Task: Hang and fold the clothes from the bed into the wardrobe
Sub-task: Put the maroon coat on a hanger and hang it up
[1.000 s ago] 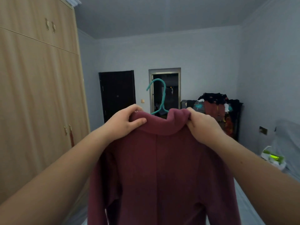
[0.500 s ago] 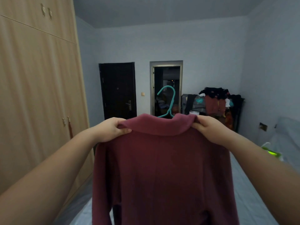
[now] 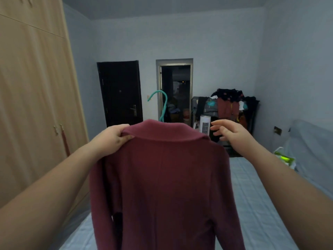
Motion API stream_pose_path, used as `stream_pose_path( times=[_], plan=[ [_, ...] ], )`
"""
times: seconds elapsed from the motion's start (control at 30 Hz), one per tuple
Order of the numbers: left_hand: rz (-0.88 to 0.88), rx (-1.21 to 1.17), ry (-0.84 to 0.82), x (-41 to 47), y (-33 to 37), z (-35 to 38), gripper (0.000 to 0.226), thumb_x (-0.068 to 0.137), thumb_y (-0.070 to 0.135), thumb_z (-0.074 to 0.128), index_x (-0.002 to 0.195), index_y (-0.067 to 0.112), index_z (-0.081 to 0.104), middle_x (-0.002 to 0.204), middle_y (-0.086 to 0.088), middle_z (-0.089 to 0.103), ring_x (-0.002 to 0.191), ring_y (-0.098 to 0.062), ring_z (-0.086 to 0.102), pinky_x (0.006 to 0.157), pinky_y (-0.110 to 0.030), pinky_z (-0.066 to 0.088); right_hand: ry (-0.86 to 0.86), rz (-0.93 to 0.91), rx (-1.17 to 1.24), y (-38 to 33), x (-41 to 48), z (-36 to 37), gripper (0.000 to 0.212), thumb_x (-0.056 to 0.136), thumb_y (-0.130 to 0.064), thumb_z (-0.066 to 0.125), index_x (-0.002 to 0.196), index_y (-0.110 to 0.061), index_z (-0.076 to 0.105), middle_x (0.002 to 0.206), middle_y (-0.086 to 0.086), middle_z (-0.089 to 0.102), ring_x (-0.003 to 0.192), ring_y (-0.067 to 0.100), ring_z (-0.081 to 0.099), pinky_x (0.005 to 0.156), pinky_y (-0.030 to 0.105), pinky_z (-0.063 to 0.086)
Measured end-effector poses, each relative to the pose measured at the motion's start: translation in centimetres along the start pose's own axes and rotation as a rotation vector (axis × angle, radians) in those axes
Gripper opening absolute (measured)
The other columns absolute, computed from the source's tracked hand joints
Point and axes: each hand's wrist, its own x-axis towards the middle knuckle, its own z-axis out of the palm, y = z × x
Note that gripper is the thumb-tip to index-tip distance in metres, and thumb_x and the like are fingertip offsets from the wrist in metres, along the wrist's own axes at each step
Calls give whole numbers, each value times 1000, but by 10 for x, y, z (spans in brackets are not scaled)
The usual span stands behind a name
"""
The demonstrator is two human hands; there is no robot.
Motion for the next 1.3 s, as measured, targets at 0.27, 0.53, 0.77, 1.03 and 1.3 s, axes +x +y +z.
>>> stream_pose_path(
  times=[0.27, 0.53, 0.77, 1.03, 1.3],
  plan=[
    [5, -39, 28, 21, 21, 22, 15, 95, 31, 63, 89, 45, 64, 82, 25, 68, 79, 7, 63, 67, -24, 46, -5, 44, -380, 39, -21, 18, 45, 92, -45, 62, 132, -35, 45, 114, -13, 49, 99, 8, 54, 88, 29, 47],
    [-56, 125, 51, 21, 17, -1, 18, 91, 56, 55, 93, 40, 62, 82, 22, 68, 79, 0, 65, 76, -37, 56, 96, -145, -537, 48, -11, -11, 11, 99, -35, 48, 97, -30, 57, 93, -13, 55, 85, 15, 59, 79, 42, 51],
    [102, 8, 71, 12, 19, -15, 24, 90, 55, 56, 100, 35, 66, 90, 17, 71, 85, 0, 67, 81, -36, 56, 141, -25, -123, 24, 5, -17, 14, 98, -26, 59, 95, -38, 66, 85, -9, 74, 82, 11, 68, 74, 24, 54],
    [45, 3, 118, 10, 24, -8, 10, 93, 43, 63, 86, 36, 62, 79, 19, 67, 74, 0, 63, 69, -31, 52, 170, -28, -65, -19, 15, 7, 34, 101, -17, 39, 119, -31, 63, 109, -8, 70, 94, 8, 66, 84, 33, 55],
    [26, 79, 159, 4, 32, -2, 34, 77, 66, 56, 82, 32, 57, 75, 18, 63, 68, -3, 59, 65, -32, 50, -92, -202, -615, -30, 16, 53, 30, 90, -69, 31, 100, -44, 43, 84, -16, 61, 72, 7, 59, 67, 38, 54]
  ],
)
